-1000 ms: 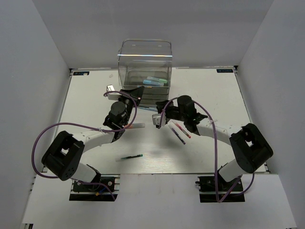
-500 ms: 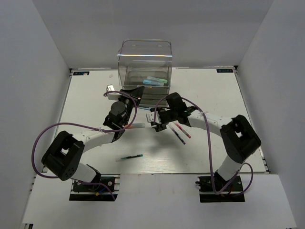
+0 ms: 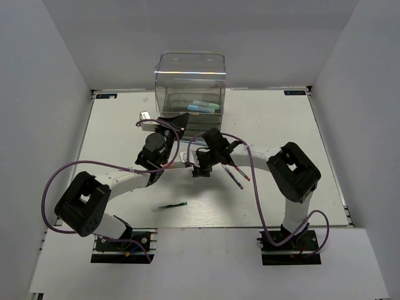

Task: Sort the stationery into containers
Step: Close the storage box at the center of the board.

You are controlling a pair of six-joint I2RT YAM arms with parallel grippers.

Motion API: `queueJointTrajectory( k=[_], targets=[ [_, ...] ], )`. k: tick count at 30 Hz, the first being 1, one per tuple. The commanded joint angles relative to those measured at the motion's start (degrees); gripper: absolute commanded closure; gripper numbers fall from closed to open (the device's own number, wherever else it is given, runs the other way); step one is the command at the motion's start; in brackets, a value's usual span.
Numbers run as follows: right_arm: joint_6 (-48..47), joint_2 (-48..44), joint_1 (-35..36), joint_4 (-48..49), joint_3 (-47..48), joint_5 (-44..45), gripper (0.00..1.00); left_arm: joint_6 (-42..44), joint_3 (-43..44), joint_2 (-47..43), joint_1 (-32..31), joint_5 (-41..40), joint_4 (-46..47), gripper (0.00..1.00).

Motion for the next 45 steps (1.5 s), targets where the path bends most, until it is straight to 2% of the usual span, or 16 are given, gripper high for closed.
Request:
queueJointTrajectory(
  k=[1,6,17,32,45],
  targets=[
    [4.56,1.47,1.10,1.25,2.92,2.17,0.40,-0.13,0.28,-1.38,0.31,0.15,2.38,1.00],
    [8.52,2.62,1.19,6.61,3.27,5.95,0.40,-0.13,0.28,-1.90,0.31,-0.38,1.77,1.00],
    [10.37,3.85,1.37,10.22,3.18,9.30,0.40,-0.13,-0.25,-2.43,0.31,-0.38,1.77,1.00],
    [9.58,6.92,1.45,9.70,5.03,9.91,0.40,-0.13,-0.78,-3.48,0.31,-0.91,1.24,1.00],
    [9.76,8.33,1.45,7.17,7.13,8.16,0.44,-0.13,-0.78,-4.01,0.31,-0.91,0.62,1.00]
  ],
)
